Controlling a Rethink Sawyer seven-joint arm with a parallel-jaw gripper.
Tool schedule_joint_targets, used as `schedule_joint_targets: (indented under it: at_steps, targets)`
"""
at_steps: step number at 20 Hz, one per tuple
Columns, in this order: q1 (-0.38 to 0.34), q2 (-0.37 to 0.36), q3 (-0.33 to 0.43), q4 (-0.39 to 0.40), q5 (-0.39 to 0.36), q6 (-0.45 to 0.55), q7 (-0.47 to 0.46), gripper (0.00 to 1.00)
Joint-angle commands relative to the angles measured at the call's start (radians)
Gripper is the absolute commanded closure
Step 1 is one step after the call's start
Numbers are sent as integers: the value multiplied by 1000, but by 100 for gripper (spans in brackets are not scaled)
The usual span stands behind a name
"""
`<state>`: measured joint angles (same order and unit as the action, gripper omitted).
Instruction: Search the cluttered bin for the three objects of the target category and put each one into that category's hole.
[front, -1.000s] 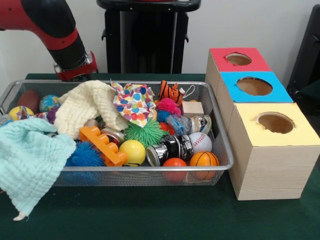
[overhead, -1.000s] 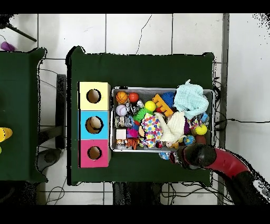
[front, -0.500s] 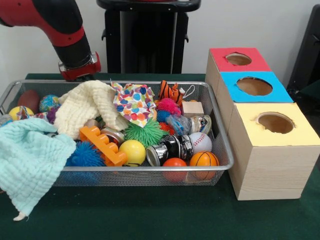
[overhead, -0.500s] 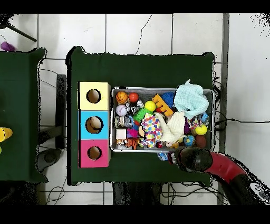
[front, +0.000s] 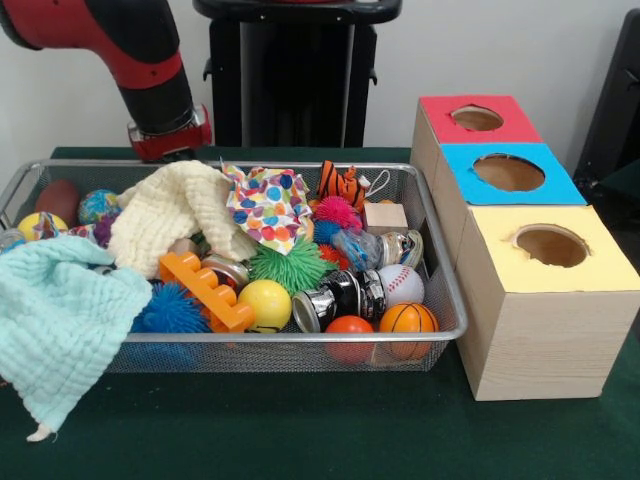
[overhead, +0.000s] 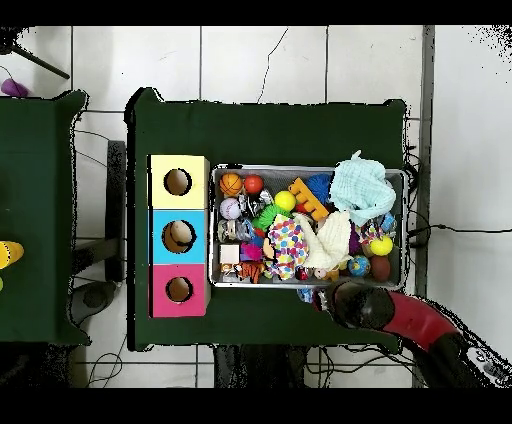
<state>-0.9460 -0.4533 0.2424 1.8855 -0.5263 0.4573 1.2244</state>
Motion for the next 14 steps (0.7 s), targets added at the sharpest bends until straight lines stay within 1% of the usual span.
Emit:
schedule_joint_targets:
  at_steps: [1, 6, 14]
  targets:
    - [37, 125, -6, 47, 18, -127, 204, 100]
    - [55, 101, -32, 106, 37, -166, 231, 100]
    - [87, 77, -62, 168, 70, -204, 252, 100]
